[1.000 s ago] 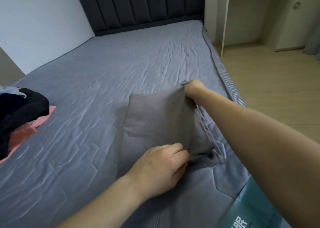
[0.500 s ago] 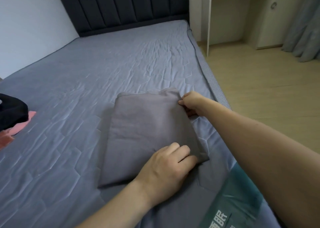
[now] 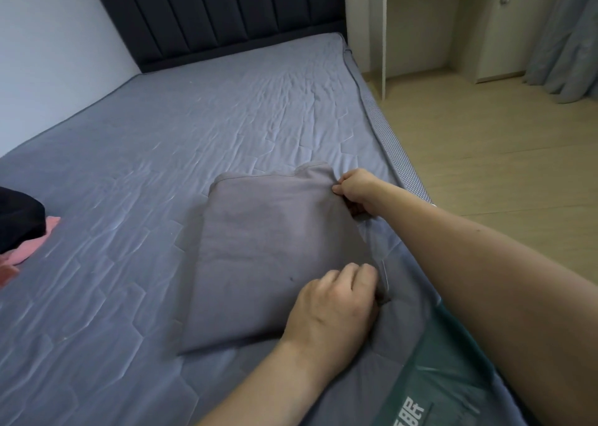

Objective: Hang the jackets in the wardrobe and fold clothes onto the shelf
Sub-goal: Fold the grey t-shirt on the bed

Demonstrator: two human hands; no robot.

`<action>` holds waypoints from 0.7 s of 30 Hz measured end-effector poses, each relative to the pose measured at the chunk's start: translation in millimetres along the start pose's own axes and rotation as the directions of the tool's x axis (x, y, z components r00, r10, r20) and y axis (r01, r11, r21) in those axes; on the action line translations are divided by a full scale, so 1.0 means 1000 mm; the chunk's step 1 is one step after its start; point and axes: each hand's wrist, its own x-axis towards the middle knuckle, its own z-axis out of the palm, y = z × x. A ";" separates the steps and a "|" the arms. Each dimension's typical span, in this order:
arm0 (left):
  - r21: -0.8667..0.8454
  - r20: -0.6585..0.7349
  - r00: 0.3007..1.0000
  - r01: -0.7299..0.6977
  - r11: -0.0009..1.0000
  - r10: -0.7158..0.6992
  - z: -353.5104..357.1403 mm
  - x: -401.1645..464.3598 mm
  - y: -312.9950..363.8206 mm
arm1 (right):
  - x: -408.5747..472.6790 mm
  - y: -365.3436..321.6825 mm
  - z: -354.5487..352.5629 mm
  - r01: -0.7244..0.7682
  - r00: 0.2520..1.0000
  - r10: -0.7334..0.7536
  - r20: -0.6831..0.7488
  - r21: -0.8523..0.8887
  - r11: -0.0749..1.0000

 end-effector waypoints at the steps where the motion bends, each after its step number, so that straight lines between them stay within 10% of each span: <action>1: -0.019 -0.011 1.000 -0.016 1.000 0.016 0.002 -0.001 -0.001 | 0.002 0.001 0.000 -0.005 1.000 0.005 -0.004 -0.011 1.000; 18: -0.178 0.297 0.949 -0.056 0.982 0.108 -0.014 -0.008 -0.016 | -0.002 -0.001 0.013 0.040 0.992 -0.076 -0.103 -0.312 0.949; 21: -0.115 0.064 0.974 0.224 0.968 -0.218 -0.034 -0.010 -0.076 | -0.008 -0.006 0.030 0.045 0.968 -0.139 -0.209 -0.400 0.915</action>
